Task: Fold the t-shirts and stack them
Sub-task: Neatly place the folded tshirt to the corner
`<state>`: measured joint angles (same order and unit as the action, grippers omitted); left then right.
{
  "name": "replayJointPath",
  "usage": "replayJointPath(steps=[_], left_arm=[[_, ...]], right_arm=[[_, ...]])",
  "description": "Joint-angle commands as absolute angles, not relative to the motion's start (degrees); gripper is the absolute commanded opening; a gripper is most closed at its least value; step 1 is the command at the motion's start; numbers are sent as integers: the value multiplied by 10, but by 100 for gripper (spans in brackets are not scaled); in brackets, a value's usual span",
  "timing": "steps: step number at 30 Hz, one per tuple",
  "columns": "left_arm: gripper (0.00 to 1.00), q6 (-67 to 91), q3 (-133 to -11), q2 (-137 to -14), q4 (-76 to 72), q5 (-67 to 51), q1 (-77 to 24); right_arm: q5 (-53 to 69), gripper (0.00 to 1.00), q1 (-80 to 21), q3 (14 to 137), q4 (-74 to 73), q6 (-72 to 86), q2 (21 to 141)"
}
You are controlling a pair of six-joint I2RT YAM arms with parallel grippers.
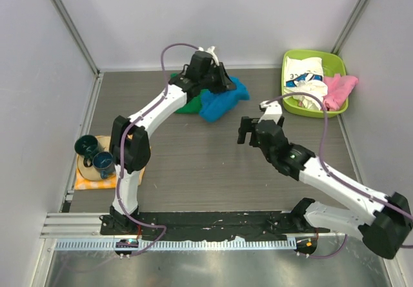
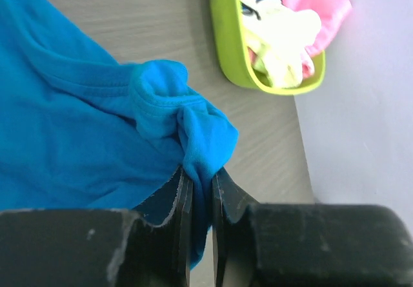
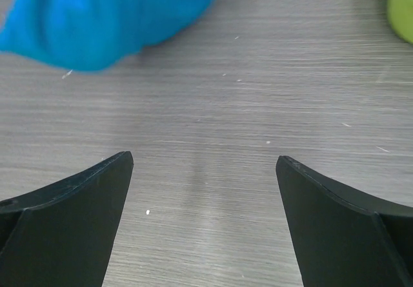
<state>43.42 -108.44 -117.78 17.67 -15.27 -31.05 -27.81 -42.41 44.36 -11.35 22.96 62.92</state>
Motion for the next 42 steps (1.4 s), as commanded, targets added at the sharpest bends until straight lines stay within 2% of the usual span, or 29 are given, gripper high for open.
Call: replayJointPath(steps=[1, 5, 8, 13, 17, 20, 22, 25, 42], left_arm=[[7, 460, -1154, -1161, 155, -164, -352], [7, 475, -1226, -1186, 176, -164, -384], [7, 493, -1210, -1178, 146, -160, -395], [7, 524, -1058, -1144, 64, -163, -396], [7, 536, -827, -1100, -28, -158, -401], [7, 539, -714, -1097, -69, -130, -396], [6, 532, -686, -1101, -88, -129, -389], [6, 506, -697, -1114, -68, -134, -382], [7, 461, -975, -1197, 94, -138, -336]], right_arm=[[-383, 100, -425, 429, -160, 258, 524], [-408, 100, -424, 439, -203, 256, 464], [-413, 100, -425, 453, -235, 252, 448], [-406, 100, -425, 453, -253, 261, 442], [-401, 100, -425, 446, -253, 265, 451], [-388, 100, -425, 446, -245, 271, 467], [-381, 100, -424, 445, -241, 272, 478], [-367, 100, -425, 442, -229, 279, 491], [-366, 100, -425, 433, -218, 271, 495]])
